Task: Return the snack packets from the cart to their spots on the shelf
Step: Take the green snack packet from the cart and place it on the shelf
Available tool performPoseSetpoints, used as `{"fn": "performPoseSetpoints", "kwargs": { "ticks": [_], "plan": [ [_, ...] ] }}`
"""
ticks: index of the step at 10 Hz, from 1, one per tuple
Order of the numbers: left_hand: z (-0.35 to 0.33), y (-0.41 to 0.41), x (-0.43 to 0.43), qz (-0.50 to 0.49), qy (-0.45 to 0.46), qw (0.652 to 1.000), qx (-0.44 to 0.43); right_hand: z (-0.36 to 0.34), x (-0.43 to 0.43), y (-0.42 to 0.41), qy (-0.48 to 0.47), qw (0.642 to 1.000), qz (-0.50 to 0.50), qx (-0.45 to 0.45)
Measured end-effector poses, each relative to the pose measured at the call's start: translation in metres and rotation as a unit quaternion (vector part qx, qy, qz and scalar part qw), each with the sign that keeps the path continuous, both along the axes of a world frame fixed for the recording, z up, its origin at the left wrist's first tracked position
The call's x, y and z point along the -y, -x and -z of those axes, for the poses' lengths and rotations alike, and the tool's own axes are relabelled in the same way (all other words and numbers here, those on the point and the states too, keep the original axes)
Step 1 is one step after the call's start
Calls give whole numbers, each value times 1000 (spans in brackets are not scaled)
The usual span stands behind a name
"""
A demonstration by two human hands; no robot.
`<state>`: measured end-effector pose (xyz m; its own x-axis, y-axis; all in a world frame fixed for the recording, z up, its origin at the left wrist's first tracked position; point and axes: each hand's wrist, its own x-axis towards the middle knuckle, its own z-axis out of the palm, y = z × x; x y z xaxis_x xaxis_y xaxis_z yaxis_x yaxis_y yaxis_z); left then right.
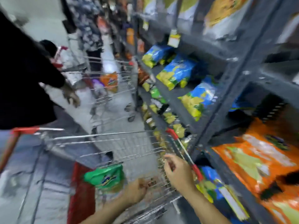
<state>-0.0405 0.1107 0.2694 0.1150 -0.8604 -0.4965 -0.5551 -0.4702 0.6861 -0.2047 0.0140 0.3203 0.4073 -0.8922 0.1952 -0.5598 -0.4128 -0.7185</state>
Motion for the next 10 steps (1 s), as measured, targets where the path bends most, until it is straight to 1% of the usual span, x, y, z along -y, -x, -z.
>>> {"fn": "performPoseSetpoints", "kwargs": {
  "ticks": [1, 2, 3, 4, 5, 6, 7, 8, 9, 10],
  "plan": [
    [59, -60, -27, -96, -123, 987, 32, 65, 5, -53, -117, 975, -102, -159],
    [85, -96, -62, -247, -177, 952, -35, 124, 5, -96, -236, 934, -137, -232],
    [111, -126, -74, -371, -212, 902, -60, 164, -2, -133, -358, 879, -156, -275],
    [145, -146, -63, -466, -181, 854, -146, 194, -2, -161, -408, 854, -142, -290],
    [175, -154, -57, -526, -193, 792, -243, 221, -4, -183, -448, 845, -109, -270],
    [211, -164, -59, -528, -208, 782, -259, 237, -1, -203, -507, 841, -51, -183],
    [242, -168, -50, -543, -193, 770, -274, 250, 8, -220, -528, 838, -57, -129],
    [245, -167, -31, -553, -136, 784, -247, 237, 1, -242, -578, 815, 4, 36],
    [205, -164, -16, -453, -88, 876, -142, 261, 5, -232, -507, 857, -36, -83],
    [207, -180, -15, -386, -28, 917, -97, 259, 11, -215, -489, 872, -15, -5]
  ]
}}
